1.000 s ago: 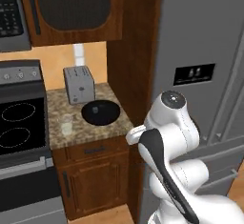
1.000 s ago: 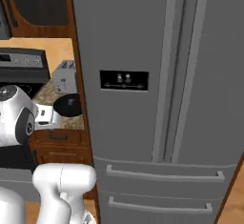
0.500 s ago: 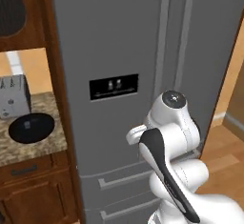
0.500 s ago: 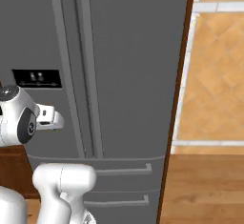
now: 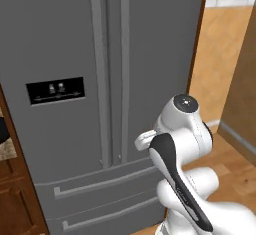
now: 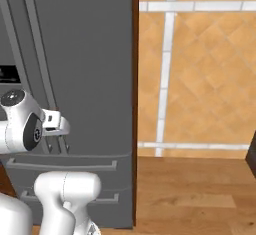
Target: Grab a lemon wedge from the fridge and one ice cube from the ice bowl, and put them in the glass of lemonade.
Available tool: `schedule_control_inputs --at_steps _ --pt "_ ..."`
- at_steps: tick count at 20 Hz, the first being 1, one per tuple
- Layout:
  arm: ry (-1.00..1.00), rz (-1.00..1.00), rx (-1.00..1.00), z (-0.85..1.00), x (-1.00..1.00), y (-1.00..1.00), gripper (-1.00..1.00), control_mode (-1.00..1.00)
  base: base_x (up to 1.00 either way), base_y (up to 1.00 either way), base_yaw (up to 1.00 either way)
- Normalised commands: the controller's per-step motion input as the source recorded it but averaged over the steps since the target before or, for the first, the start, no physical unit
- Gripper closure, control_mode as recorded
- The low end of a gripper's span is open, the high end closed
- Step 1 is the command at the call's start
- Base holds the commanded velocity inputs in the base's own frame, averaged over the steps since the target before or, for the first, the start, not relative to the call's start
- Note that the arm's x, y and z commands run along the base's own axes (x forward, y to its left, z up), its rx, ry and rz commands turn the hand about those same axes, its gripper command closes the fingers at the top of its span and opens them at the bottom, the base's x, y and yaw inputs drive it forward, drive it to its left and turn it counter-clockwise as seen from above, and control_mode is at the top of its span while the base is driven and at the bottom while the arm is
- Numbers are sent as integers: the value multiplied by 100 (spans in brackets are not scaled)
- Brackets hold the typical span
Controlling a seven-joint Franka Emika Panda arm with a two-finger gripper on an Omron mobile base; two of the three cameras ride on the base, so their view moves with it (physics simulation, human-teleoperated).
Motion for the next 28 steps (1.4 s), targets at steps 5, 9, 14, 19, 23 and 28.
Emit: schedule_control_inputs --at_steps 5,9,14,19,23,28 --pt "0 0 0 0 0 0 -100 100 -46 49 2" --pt "0 0 0 0 0 0 -100 100 0 25 -1" --pt "0 0 0 0 0 0 -100 100 -22 -13 -3" --pt "0 0 0 0 0 0 -100 100 -18 -1 -1" --pt "-2 0 0 0 -4 0 -100 -100 -14 0 -1" --pt "-43 5 0 39 1 -9 -100 -100 0 0 0"
